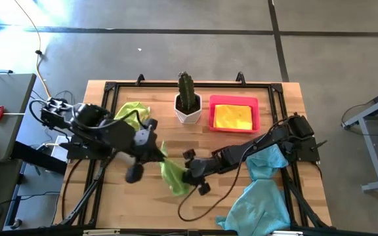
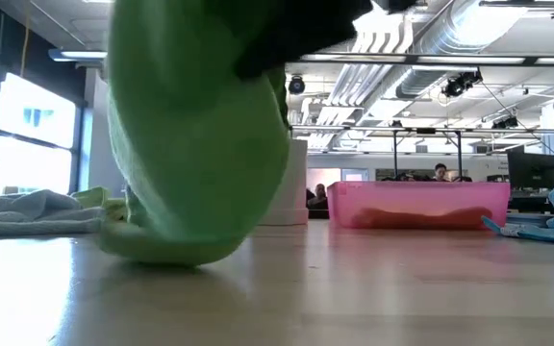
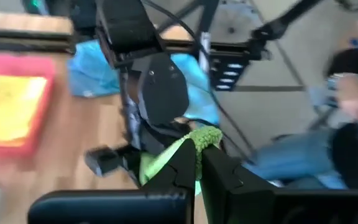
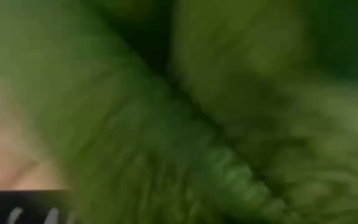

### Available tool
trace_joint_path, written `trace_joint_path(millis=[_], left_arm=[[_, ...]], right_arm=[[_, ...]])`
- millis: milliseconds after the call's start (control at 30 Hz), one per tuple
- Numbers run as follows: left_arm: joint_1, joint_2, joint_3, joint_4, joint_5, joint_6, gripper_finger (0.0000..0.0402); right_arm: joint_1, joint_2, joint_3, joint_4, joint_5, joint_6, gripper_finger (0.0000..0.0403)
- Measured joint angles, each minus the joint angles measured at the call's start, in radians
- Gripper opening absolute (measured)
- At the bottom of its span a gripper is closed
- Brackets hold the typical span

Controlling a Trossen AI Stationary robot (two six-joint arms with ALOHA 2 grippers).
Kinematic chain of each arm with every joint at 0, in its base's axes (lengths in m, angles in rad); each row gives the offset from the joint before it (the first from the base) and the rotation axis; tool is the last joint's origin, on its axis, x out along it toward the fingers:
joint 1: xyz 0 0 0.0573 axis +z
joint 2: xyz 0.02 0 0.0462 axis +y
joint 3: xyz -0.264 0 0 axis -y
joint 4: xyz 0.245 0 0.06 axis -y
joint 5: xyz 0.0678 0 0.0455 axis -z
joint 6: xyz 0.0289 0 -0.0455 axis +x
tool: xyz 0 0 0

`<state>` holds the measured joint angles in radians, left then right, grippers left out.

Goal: Fold microfiber towels
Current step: Fold the bottom green microfiber towel

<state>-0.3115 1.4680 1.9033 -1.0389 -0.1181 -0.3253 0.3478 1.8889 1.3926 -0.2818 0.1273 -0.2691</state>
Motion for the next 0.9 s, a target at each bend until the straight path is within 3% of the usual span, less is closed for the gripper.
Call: trace_joint_path(millis=[233,467,633,900], left_arm=[[0.0,-0.022,-0.001,0.005,-0.007,-0.123,0.0001],[0.004,-0.013,-0.014,-0.019,-0.025,-0.134,0.0001],[0.006,0.007,-0.016,-0.008,-0.059,-0.105,0.0001],[0.027,0.067,-0.017,-0.027,-0.1,-0.092,0.0001]], right_arm=[[0.041,-0.004,0.0,-0.215,0.205,-0.082,0.0149],[0.074,-0.127,0.0,-0.327,0.266,0.021,0.0149],[0.093,-0.196,0.0,-0.177,0.265,0.087,0.0149],[0.136,-0.138,0.0,0.119,0.283,0.186,0.0149]])
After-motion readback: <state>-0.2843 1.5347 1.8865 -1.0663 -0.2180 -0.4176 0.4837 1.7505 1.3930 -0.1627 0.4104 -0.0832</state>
